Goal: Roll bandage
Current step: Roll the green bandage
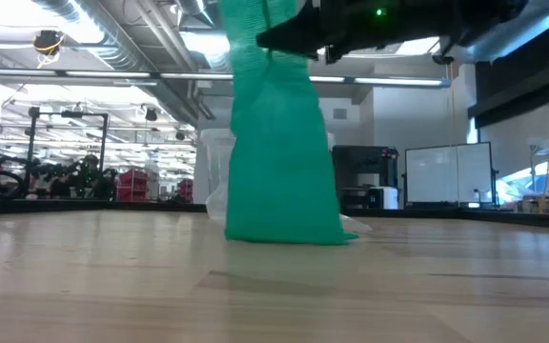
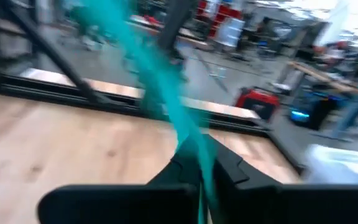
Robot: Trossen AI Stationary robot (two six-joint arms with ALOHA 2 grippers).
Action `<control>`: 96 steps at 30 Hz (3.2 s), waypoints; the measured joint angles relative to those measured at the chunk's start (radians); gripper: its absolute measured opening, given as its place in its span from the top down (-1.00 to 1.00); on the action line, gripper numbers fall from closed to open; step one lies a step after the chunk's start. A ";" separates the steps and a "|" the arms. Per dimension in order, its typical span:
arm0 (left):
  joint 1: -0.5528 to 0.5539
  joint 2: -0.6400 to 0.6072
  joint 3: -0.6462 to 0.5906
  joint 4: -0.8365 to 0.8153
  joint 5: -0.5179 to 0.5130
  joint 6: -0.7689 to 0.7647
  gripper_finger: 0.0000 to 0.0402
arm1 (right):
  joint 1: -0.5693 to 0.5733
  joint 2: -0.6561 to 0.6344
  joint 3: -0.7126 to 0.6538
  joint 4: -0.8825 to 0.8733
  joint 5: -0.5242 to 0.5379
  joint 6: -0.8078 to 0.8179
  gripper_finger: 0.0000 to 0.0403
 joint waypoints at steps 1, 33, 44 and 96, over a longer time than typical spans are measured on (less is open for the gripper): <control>-0.013 0.003 0.000 -0.002 0.021 -0.002 0.97 | 0.000 -0.017 0.000 -0.008 0.029 -0.023 0.91; 0.185 0.160 -0.001 -0.519 -0.063 -0.653 0.97 | 0.267 -0.357 0.267 -0.396 0.049 -0.435 0.98; 0.273 0.072 -0.001 -0.445 -0.266 -0.575 0.97 | 0.405 -0.294 0.292 -0.578 0.053 -0.300 0.97; 0.223 0.063 -0.001 -0.201 -0.263 0.057 0.97 | 0.274 -0.018 0.561 -1.026 0.159 0.284 -0.52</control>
